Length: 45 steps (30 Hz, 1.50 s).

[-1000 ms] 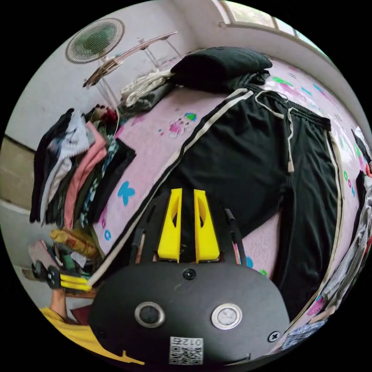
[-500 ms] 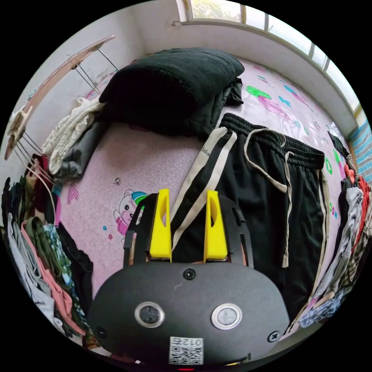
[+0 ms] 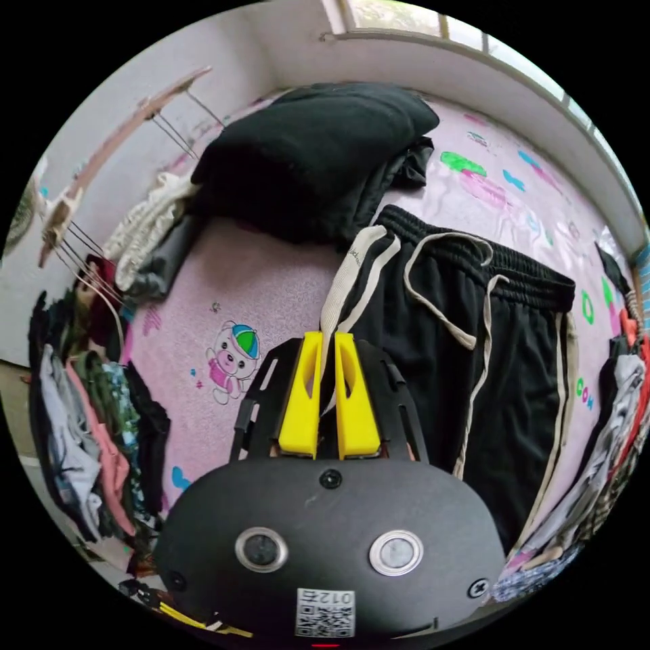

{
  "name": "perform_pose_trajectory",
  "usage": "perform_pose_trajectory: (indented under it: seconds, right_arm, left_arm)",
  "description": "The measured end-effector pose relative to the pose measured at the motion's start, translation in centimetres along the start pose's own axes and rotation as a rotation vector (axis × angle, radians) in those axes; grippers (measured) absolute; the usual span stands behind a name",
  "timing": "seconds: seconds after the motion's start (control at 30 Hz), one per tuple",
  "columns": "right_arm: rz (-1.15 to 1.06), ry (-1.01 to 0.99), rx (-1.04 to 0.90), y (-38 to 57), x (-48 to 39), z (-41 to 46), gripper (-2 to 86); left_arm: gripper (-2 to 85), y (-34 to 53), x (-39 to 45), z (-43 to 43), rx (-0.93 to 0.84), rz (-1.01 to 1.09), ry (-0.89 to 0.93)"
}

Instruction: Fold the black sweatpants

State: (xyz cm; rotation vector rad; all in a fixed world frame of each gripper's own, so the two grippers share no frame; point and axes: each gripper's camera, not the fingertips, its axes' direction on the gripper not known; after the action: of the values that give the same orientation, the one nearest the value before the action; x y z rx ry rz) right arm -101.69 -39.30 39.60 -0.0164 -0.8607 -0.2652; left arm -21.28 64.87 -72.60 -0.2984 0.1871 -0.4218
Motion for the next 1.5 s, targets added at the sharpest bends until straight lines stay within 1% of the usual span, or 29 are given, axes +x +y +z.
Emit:
perform_pose_trajectory:
  seconds: [0.13,0.2,0.23,0.27,0.3,0.33,0.4,0.43,0.5,0.53,0.57,0.6,0.63,0.67,0.73,0.77,0.83,0.87,0.93,1.0,1.03,1.07,1.13,1.2,1.23,1.37,1.47,1.5]
  right_arm:
    - [0.063,-0.115,0.058,2.5,7.2,-10.8,2.2]
    - [0.088,-0.143,0.077,4.0,10.8,-15.3,2.1]
    - [0.108,-0.153,0.084,5.1,13.4,-18.0,2.0]
    - [0.121,-0.152,0.090,5.7,14.7,-19.2,1.9]
    - [0.147,-0.138,0.096,7.1,17.3,-21.6,1.8]
    - [0.175,-0.117,0.084,8.7,20.1,-23.6,1.7]
    - [0.244,-0.056,0.058,11.7,24.4,-26.3,1.5]
    - [0.280,-0.014,0.065,14.2,27.1,-28.3,1.3]
    - [0.301,0.017,0.076,18.7,31.0,-31.5,1.1]
    - [0.286,0.015,0.081,22.0,33.1,-33.7,1.1]
    - [0.270,0.016,0.082,23.9,34.0,-34.8,1.1]
    - [0.230,0.024,0.075,27.7,35.5,-37.2,1.1]
    - [0.183,0.024,0.069,32.1,36.7,-39.5,1.2]
    - [0.163,0.013,0.070,34.4,37.2,-40.7,1.2]
    - [0.132,-0.136,0.088,45.0,39.0,-45.3,1.6]
    - [0.145,-0.171,0.102,47.9,39.4,-46.3,1.8]
    - [0.242,-0.278,0.209,59.7,40.7,-49.9,2.5]
    - [0.271,-0.310,0.246,62.6,40.8,-50.7,2.7]
    - [0.352,-0.408,0.379,73.0,39.2,-53.1,3.7]
    - [0.364,-0.405,0.466,79.0,36.0,-54.7,5.1]
    - [0.361,-0.356,0.506,82.0,33.3,-55.7,6.3]
    - [0.353,-0.320,0.518,83.1,31.9,-56.2,7.0]
    - [0.284,-0.104,0.516,85.8,26.5,-57.9,9.4]
    - [0.255,0.049,0.504,86.6,23.5,-58.7,11.8]
    - [0.254,0.095,0.508,86.9,22.3,-59.1,13.1]
    - [0.259,0.147,0.518,86.8,20.8,-59.9,15.5]
    - [0.251,0.185,0.461,86.1,20.2,-59.8,16.0]
    - [0.255,0.226,0.434,86.0,20.0,-59.6,15.6]
  left_arm:
    - [0.7,-6.8,2.2,3.0,0.077,0.160,0.155]
    - [0.7,-12.3,3.4,5.9,0.142,0.257,0.303]
    - [0.7,-13.7,3.6,6.9,0.154,0.271,0.344]
    - [0.7,-16.6,3.9,9.2,0.166,0.287,0.426]
    - [0.7,-19.5,4.1,12.1,0.165,0.283,0.497]
    - [0.7,-20.8,4.2,13.8,0.160,0.275,0.530]
    - [0.8,-25.9,4.5,21.6,0.099,0.229,0.644]
    - [0.8,-27.0,4.7,23.7,0.080,0.218,0.662]
    - [0.7,-30.9,4.9,32.3,-0.002,0.131,0.691]
    - [0.7,-31.6,4.8,34.4,-0.018,0.102,0.678]
    - [0.7,-32.9,4.6,38.5,-0.063,0.050,0.649]
    - [0.6,-34.0,4.2,42.2,-0.108,-0.005,0.619]
    - [0.6,-34.4,4.0,43.8,-0.130,-0.032,0.598]
    - [0.6,-35.2,3.6,46.6,-0.182,-0.069,0.545]
    - [0.6,-36.3,3.7,49.5,-0.251,-0.089,0.481]
    - [0.6,-36.9,4.1,50.7,-0.289,-0.083,0.448]
    - [0.6,-37.9,5.0,51.9,-0.325,-0.089,0.425]
    - [0.6,-38.5,5.4,52.6,-0.348,-0.113,0.411]
    - [0.6,-39.6,6.0,53.7,-0.372,-0.146,0.370]
    - [0.6,-41.0,7.3,55.7,-0.444,-0.163,0.295]
    - [0.5,-41.4,7.6,56.3,-0.464,-0.171,0.280]
    - [0.5,-42.1,8.1,57.5,-0.502,-0.184,0.260]
    - [0.6,-43.3,9.2,59.0,-0.551,-0.169,0.232]
    - [0.6,-44.8,11.0,60.5,-0.608,-0.143,0.177]
    - [0.6,-45.2,11.4,60.7,-0.621,-0.135,0.163]
    - [0.7,-47.2,13.9,61.7,-0.678,-0.094,0.092]
    - [0.7,-48.6,14.8,61.8,-0.669,-0.103,0.082]
    - [0.8,-49.2,15.2,61.8,-0.664,-0.099,0.083]
